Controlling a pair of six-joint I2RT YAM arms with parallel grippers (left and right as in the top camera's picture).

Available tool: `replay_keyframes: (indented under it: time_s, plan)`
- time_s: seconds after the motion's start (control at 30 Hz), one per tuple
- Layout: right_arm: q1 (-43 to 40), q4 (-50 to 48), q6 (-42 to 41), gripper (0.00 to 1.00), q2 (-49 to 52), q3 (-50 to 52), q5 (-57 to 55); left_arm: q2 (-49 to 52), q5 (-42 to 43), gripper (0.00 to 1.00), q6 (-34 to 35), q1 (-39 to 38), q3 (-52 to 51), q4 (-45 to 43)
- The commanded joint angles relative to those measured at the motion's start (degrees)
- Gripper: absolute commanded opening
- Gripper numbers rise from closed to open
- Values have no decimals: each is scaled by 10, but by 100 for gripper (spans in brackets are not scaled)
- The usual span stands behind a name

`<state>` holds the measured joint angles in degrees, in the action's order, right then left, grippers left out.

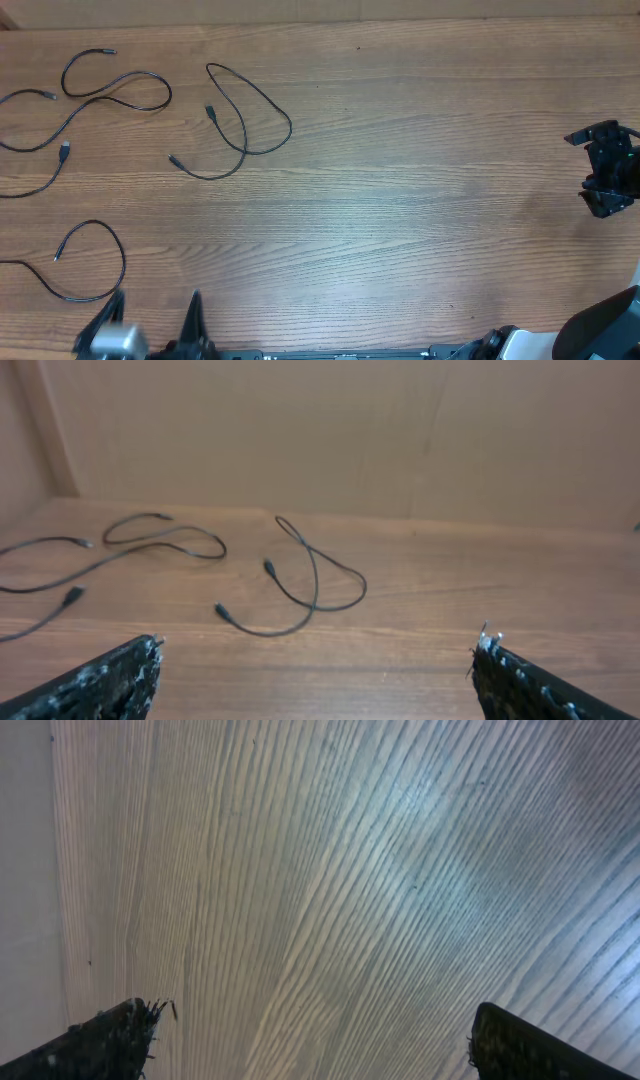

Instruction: Untangle cables

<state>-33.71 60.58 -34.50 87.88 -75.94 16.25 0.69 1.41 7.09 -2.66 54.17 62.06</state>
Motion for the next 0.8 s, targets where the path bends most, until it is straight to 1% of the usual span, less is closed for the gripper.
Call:
replay_keyframes:
  time_s: [0.0,0.13,0.33,0.4,0.57,0.77]
  plan:
    - [-1,-2,0,100,-8,-9,-1,-5,-5,100,-9,-4,-78,-38]
    - [-1,-2,0,100,-8,-9,-1,-5,-5,99,-9,-4,-177,-117]
    - [-1,-2,0,100,-8,-9,-1,-5,12,99,-6,-4,-328,-322]
    - [-1,-2,0,100,-8,-9,-1,-5,14,99,0,-4,-361,-366]
    - [-1,-2,0,100,-8,-10,-1,-5,14,99,8,-4,-413,-438]
    - [-1,-2,0,100,-8,-9,-1,-5,25,99,9,-4,-501,-584]
